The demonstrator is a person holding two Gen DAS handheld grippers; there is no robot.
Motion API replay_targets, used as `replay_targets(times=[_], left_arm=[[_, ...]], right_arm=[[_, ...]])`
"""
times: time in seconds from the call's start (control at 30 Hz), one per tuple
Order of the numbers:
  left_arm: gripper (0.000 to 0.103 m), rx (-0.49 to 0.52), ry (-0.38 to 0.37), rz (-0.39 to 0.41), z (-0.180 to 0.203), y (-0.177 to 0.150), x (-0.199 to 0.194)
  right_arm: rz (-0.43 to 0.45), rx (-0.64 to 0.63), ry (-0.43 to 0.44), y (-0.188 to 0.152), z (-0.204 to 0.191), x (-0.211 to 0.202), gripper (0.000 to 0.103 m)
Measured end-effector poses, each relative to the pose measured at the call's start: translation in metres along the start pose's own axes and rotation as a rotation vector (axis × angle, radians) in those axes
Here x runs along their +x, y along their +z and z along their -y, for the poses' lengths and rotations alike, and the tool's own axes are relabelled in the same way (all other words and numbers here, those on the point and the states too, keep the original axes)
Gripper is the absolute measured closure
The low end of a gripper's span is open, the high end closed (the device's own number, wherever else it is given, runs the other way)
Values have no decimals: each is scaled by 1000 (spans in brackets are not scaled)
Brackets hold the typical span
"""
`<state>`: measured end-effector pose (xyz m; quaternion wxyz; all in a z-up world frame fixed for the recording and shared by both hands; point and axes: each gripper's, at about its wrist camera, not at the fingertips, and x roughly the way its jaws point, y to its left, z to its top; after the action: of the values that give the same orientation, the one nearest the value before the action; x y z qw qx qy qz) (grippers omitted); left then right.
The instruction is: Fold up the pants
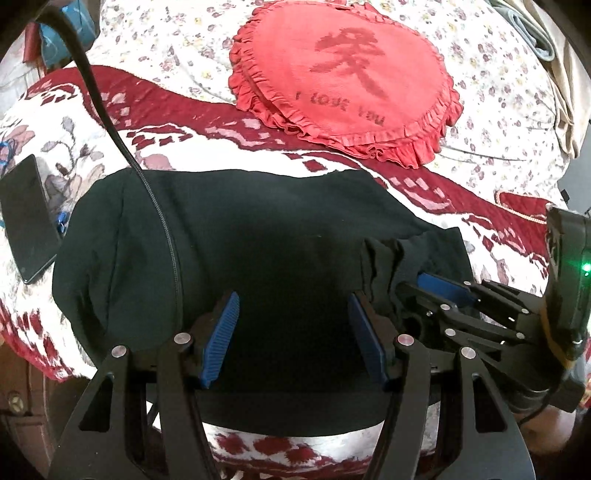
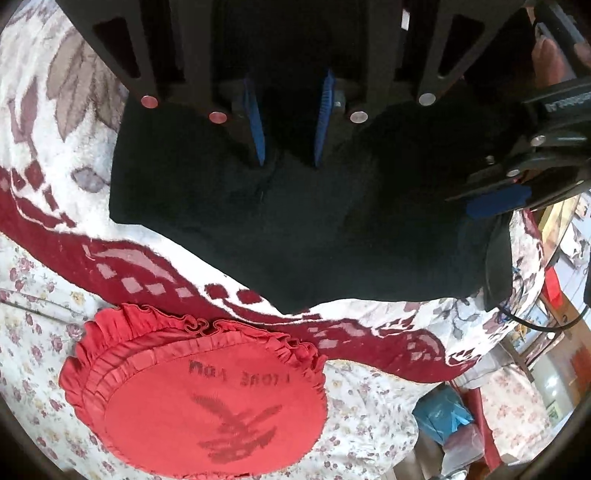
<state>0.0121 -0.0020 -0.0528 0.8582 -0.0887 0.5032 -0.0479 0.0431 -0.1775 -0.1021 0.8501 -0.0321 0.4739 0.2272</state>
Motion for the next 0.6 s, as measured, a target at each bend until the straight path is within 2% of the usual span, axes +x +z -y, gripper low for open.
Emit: replay_targets(times=[0.3, 0.6], left_arm=[[42, -43, -15, -3, -9, -2, -5], [42, -79, -8, -9, -21, -6, -10]], right_arm=[[-2, -10, -23, 1, -3, -1, 74], [25, -30, -12, -3, -13, -26, 70]])
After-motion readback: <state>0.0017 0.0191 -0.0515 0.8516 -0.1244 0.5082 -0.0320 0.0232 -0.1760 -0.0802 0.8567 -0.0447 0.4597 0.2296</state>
